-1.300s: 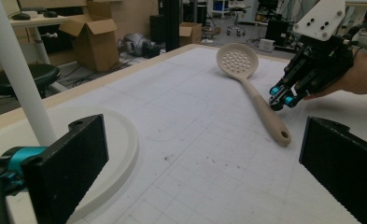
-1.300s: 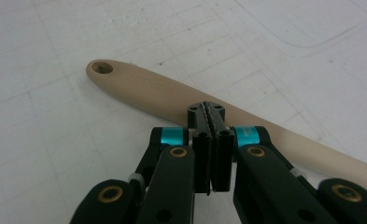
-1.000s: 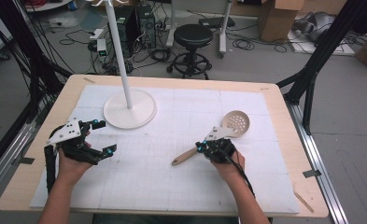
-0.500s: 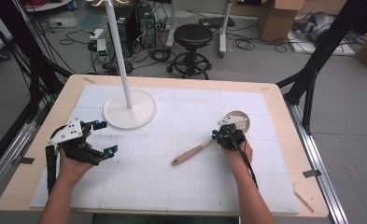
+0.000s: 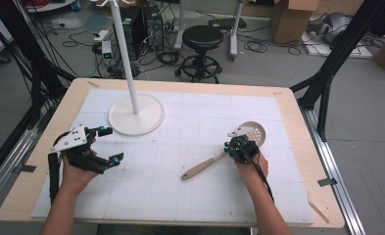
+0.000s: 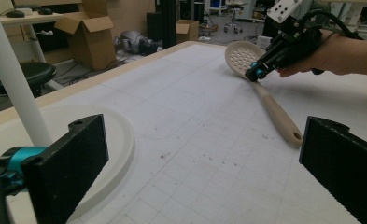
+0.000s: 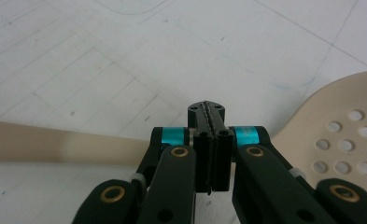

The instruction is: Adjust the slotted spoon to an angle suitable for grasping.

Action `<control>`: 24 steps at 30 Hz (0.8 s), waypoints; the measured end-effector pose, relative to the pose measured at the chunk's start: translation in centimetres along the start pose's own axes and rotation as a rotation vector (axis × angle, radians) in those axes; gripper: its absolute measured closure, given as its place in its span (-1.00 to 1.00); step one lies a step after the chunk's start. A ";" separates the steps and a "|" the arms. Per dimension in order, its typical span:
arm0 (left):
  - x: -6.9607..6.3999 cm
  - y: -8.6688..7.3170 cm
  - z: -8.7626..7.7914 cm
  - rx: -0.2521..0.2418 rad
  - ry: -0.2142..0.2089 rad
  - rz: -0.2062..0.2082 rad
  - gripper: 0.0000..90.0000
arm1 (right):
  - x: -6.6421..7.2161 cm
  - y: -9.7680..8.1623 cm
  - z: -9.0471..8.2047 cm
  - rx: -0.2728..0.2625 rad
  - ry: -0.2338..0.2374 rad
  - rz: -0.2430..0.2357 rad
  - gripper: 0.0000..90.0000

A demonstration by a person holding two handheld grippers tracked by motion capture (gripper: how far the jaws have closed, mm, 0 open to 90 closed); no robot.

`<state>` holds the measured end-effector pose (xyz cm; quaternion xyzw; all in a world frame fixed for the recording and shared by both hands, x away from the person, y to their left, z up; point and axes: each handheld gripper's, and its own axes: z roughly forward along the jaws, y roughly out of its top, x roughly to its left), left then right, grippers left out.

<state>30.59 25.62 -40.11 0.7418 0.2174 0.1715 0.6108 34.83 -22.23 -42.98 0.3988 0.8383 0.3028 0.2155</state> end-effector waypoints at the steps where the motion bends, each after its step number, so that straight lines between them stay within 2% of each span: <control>1: 0.0 0.0 0.0 0.001 -0.001 0.001 -0.96 | 0.1 -0.2 -0.1 -0.001 0.002 0.002 1.00; 8: -0.1 0.0 0.2 0.007 -0.005 0.002 -0.96 | 0.6 -1.5 -1.4 -0.007 0.017 -0.001 1.00; 11: -0.1 0.0 0.3 0.012 -0.007 0.004 -0.96 | 0.7 -2.1 -1.8 -0.039 0.033 0.001 1.00; 13: -0.1 0.0 0.2 0.010 -0.004 0.003 -0.96 | 1.0 -2.2 -2.0 -0.063 0.085 0.001 1.00; 15: -0.1 0.0 0.2 0.011 -0.004 0.004 -0.96 | 1.8 -2.3 -2.5 -0.098 0.144 -0.044 1.00; 16: -0.1 0.0 0.1 0.009 -0.004 0.003 -0.96 | 1.8 -2.3 -2.5 -0.098 0.144 -0.044 1.00; 18: 0.0 0.0 0.1 0.008 -0.001 0.002 -0.96 | 3.1 -2.1 -3.1 -0.117 0.212 -0.108 1.00; 21: 0.0 0.0 0.1 0.008 -0.001 0.002 -0.96 | 5.0 -2.2 -3.8 -0.147 0.326 -0.151 1.00; 22: 0.0 0.0 0.1 0.006 0.000 0.003 -0.96 | 5.9 -2.3 -3.9 -0.151 0.394 -0.163 1.00; 24: -0.1 0.0 0.0 0.002 -0.001 0.000 -0.96 | 6.6 -2.3 -3.6 -0.146 0.425 -0.181 1.00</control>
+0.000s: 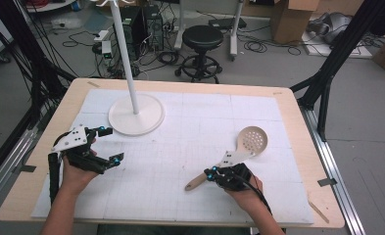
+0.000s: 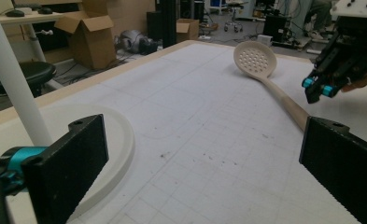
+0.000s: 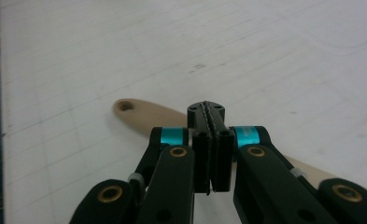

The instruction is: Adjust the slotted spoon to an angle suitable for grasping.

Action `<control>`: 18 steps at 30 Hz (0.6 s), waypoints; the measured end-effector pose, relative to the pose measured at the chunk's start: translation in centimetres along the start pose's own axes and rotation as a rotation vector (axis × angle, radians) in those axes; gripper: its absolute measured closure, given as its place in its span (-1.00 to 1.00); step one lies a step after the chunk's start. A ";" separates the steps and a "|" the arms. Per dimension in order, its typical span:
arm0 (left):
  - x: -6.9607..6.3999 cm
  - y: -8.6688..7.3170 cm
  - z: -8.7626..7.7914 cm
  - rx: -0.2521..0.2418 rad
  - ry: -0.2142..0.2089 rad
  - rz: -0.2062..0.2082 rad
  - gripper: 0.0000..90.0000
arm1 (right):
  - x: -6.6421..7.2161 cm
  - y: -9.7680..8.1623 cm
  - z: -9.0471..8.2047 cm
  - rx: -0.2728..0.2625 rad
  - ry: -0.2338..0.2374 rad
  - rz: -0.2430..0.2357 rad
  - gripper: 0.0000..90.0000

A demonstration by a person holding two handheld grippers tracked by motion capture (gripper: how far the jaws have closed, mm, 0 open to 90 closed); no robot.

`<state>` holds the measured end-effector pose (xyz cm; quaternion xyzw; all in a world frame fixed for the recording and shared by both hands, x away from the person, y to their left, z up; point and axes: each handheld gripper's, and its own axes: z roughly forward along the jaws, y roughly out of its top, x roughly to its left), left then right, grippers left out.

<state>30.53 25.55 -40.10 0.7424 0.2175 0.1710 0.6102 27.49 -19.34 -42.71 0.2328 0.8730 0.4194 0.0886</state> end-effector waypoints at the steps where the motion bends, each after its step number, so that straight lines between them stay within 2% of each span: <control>1: 0.0 0.0 0.0 0.000 0.000 0.003 -0.96 | 0.3 0.0 0.4 0.011 0.018 0.001 1.00; 4: 0.0 0.0 -0.1 -0.005 0.002 0.001 -0.96 | 0.7 0.0 1.3 0.029 0.025 -0.013 0.99; 7: 0.1 0.0 -0.2 -0.006 0.004 0.000 -0.96 | 0.4 0.4 1.7 0.020 0.025 -0.004 0.99; 10: 0.1 0.0 -0.1 -0.002 0.004 0.000 -0.96 | 0.2 1.0 2.4 0.016 0.010 -0.017 0.99; 12: 0.1 0.0 0.0 0.002 0.002 0.005 -0.96 | 0.2 1.5 2.9 0.014 -0.013 -0.033 0.99; 13: 0.1 0.0 0.0 0.001 0.002 0.004 -0.96 | 0.3 1.8 3.2 0.017 -0.047 -0.050 0.99; 14: 0.1 0.0 0.0 0.002 0.003 0.004 -0.96 | 0.1 2.3 4.2 0.042 -0.103 -0.074 0.99; 16: 0.1 0.0 -0.1 0.000 0.004 0.002 -0.96 | 0.0 2.6 5.1 0.077 -0.112 -0.053 0.99; 18: 0.1 0.0 -0.2 -0.005 0.003 0.001 -0.96 | -0.1 2.8 5.5 0.095 -0.126 -0.067 0.99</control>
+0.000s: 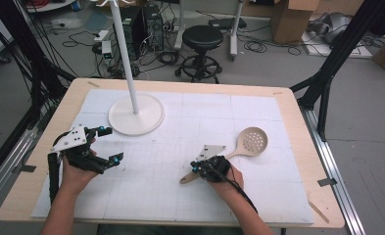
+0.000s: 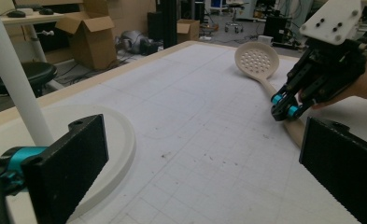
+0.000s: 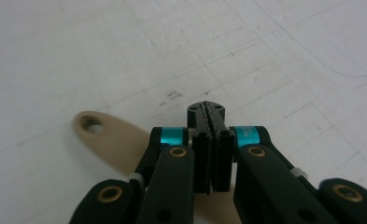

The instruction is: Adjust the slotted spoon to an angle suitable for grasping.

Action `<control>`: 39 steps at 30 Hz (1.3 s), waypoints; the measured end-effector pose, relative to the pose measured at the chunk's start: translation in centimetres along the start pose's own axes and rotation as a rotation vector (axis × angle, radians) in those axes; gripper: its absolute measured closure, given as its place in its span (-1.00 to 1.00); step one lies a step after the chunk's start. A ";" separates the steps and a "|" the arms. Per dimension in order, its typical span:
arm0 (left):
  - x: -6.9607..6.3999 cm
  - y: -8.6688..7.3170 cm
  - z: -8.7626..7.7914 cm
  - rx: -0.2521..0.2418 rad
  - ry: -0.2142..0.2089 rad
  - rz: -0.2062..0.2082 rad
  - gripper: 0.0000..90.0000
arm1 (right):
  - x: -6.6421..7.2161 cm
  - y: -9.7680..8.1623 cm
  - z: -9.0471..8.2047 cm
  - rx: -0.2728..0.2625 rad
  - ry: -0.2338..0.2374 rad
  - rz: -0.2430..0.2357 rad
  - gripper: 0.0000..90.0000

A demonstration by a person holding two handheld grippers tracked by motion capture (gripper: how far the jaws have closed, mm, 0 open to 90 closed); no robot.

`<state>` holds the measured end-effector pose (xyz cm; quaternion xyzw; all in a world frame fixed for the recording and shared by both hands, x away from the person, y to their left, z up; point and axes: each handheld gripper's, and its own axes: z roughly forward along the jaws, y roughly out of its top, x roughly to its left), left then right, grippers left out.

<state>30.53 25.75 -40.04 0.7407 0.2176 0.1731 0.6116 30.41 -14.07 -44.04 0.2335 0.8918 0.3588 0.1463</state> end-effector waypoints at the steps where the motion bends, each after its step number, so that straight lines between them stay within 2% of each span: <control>1: 0.1 0.0 -0.1 -0.010 0.003 -0.003 -0.96 | 0.2 0.3 0.1 -0.016 0.003 -0.009 0.99; 5: 0.2 0.0 -0.2 -0.013 0.002 -0.007 -0.96 | 0.6 0.3 -0.7 -0.035 0.026 -0.021 0.99; 6: 0.3 0.0 -0.2 -0.013 0.002 -0.007 -0.96 | 0.8 0.3 -1.6 -0.067 0.048 -0.018 0.99; 9: 0.2 0.0 -0.2 -0.014 0.001 -0.006 -0.96 | 1.2 -0.2 -3.0 -0.097 0.078 -0.006 0.99; 13: 0.1 0.1 -0.3 -0.015 0.004 -0.005 -0.96 | 1.8 -1.1 -3.9 -0.094 0.083 -0.013 0.99; 17: 0.1 0.1 -0.2 -0.016 0.007 -0.005 -0.96 | 2.2 -1.9 -4.0 -0.082 0.091 -0.003 0.99; 18: 0.1 0.1 -0.2 -0.014 0.006 -0.003 -0.96 | 2.4 -2.2 -3.4 -0.058 0.097 -0.004 0.99; 21: 0.1 0.0 -0.2 -0.009 0.005 -0.004 -0.96 | 2.5 -2.2 -2.5 -0.033 0.094 -0.018 0.99; 22: 0.1 0.0 -0.1 -0.008 0.005 -0.004 -0.96 | 2.5 -1.9 -1.7 -0.029 0.086 -0.012 0.99; 25: 0.1 0.0 -0.2 -0.009 0.004 -0.004 -0.96 | 2.3 -1.3 -1.1 -0.031 0.068 -0.006 0.99; 26: 0.2 0.0 -0.2 -0.010 0.005 -0.005 -0.96 | 2.2 -1.0 -0.7 -0.032 0.052 -0.014 0.99; 32: 0.2 0.0 -0.2 -0.013 0.004 -0.005 -0.96 | 1.3 0.8 1.4 -0.023 -0.035 0.000 0.99; 33: 0.2 0.0 -0.2 -0.014 0.005 -0.006 -0.96 | 0.9 1.2 2.0 -0.025 -0.061 0.009 0.99; 34: 0.2 0.0 -0.2 -0.014 0.005 -0.006 -0.96 | 0.9 1.2 2.0 -0.025 -0.061 0.009 0.99; 35: 0.2 0.0 -0.2 -0.014 0.003 -0.006 -0.96 | 0.6 1.4 2.6 -0.024 -0.083 0.037 0.99; 39: 0.2 0.0 -0.2 -0.016 0.001 -0.005 -0.96 | -0.1 1.6 3.1 -0.035 -0.116 0.067 0.99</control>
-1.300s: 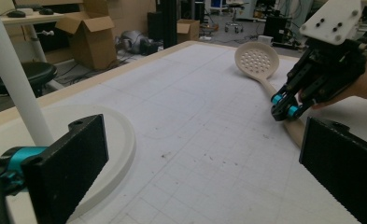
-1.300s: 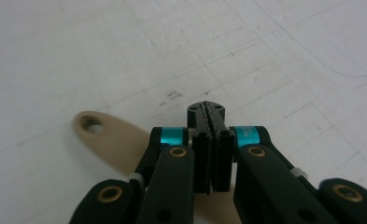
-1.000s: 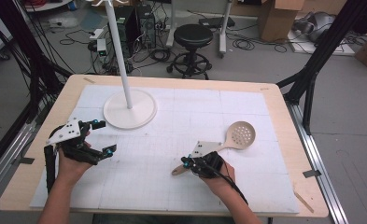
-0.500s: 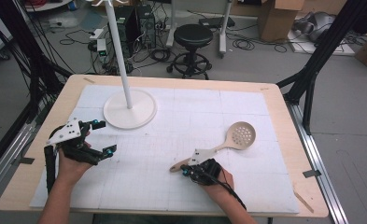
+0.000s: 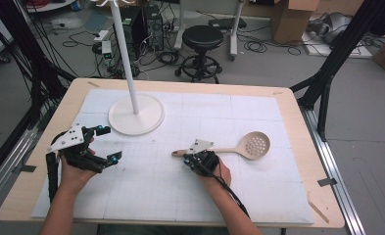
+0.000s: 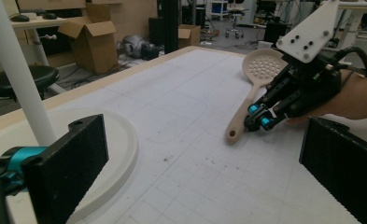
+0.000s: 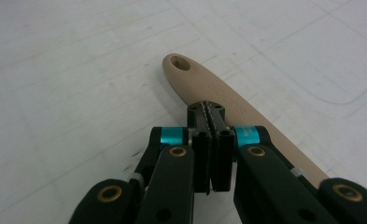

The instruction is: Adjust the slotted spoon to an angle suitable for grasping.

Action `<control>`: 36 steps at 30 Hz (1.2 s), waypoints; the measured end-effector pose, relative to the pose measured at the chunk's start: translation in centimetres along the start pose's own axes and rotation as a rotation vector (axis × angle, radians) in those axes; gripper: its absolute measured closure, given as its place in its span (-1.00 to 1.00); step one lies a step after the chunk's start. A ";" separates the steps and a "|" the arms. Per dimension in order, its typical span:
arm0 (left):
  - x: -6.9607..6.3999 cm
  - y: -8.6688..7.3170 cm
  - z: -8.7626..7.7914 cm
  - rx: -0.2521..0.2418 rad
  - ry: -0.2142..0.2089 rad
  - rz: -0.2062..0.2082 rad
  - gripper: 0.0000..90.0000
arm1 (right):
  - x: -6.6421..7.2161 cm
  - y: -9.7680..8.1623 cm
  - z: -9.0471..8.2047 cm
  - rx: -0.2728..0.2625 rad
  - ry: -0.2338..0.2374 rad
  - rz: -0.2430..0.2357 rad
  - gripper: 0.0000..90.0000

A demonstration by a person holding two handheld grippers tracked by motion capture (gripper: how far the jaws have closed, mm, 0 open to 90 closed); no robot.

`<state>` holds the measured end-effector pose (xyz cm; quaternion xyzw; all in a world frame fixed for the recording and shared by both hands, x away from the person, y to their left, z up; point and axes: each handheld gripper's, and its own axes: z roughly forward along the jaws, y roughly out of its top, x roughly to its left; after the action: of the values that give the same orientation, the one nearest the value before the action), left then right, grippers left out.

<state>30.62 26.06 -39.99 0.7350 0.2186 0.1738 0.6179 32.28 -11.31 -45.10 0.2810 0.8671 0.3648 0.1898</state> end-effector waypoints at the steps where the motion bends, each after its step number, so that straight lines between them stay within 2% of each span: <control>1: 0.0 0.0 0.0 0.002 -0.001 0.001 -0.96 | -0.6 0.1 0.3 -0.002 -0.021 0.032 0.99; 4: -0.1 0.0 0.1 0.001 -0.002 -0.001 -0.96 | -1.5 0.0 0.4 -0.005 -0.037 0.072 0.99; 5: -0.1 0.0 0.1 0.001 -0.002 -0.001 -0.96 | -1.5 0.0 0.4 -0.005 -0.037 0.072 0.99; 6: 0.0 0.0 0.1 0.003 -0.002 -0.002 -0.96 | -2.0 -0.1 0.3 -0.003 -0.037 0.100 0.99; 9: 0.0 -0.1 0.2 0.009 -0.003 -0.001 -0.96 | -2.2 -0.1 0.0 -0.004 -0.040 0.110 0.95; 10: -0.1 -0.1 0.2 0.011 -0.004 0.000 -0.96 | -2.3 0.0 -0.5 -0.021 -0.038 0.103 0.87; 12: -0.1 -0.1 0.2 0.011 -0.005 0.000 -0.96 | -2.3 0.0 -0.9 -0.029 -0.037 0.099 0.86; 13: 0.0 -0.1 0.2 0.010 -0.005 -0.002 -0.96 | -2.3 0.1 -2.3 -0.054 -0.031 0.076 0.84; 14: 0.0 -0.1 0.2 0.010 -0.005 -0.002 -0.96 | -2.3 0.1 -2.3 -0.054 -0.031 0.076 0.84; 15: 0.0 -0.1 0.2 0.010 -0.004 -0.004 -0.96 | -2.5 0.0 -3.0 -0.069 -0.019 0.075 0.79; 16: 0.0 -0.1 0.2 0.011 -0.004 -0.005 -0.96 | -2.9 -0.2 -4.5 -0.103 -0.006 0.060 0.73; 18: 0.0 -0.1 0.2 0.015 -0.006 -0.003 -0.96 | -3.0 -0.3 -5.1 -0.116 -0.003 0.057 0.69; 21: -0.1 -0.2 0.4 0.021 -0.008 0.000 -0.96 | -4.1 -1.4 -8.0 -0.210 0.028 0.078 0.49; 22: -0.1 -0.2 0.4 0.021 -0.008 0.000 -0.96 | -4.1 -1.4 -8.0 -0.210 0.028 0.078 0.49; 23: -0.1 -0.2 0.4 0.023 -0.010 -0.001 -0.96 | -4.6 -1.8 -9.0 -0.249 0.034 0.085 0.38; 26: -0.2 -0.2 0.5 0.026 -0.013 0.000 -0.96 | -5.0 -1.9 -9.5 -0.262 0.031 0.086 0.31; 29: -0.2 -0.2 0.4 0.019 -0.016 -0.001 -0.96 | -5.4 -1.9 -10.0 -0.301 0.035 0.088 0.21; 30: -0.2 -0.2 0.4 0.016 -0.016 0.000 -0.96 | -5.5 -1.8 -10.1 -0.302 0.037 0.079 0.13; 36: 0.0 -0.2 0.4 0.010 -0.022 -0.010 -0.96 | -5.5 -1.4 -10.4 -0.316 0.045 0.051 -0.02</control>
<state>30.82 25.75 -40.30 0.7389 0.2161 0.1614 0.6175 30.51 -21.05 -38.55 0.2614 0.7956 0.5075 0.2029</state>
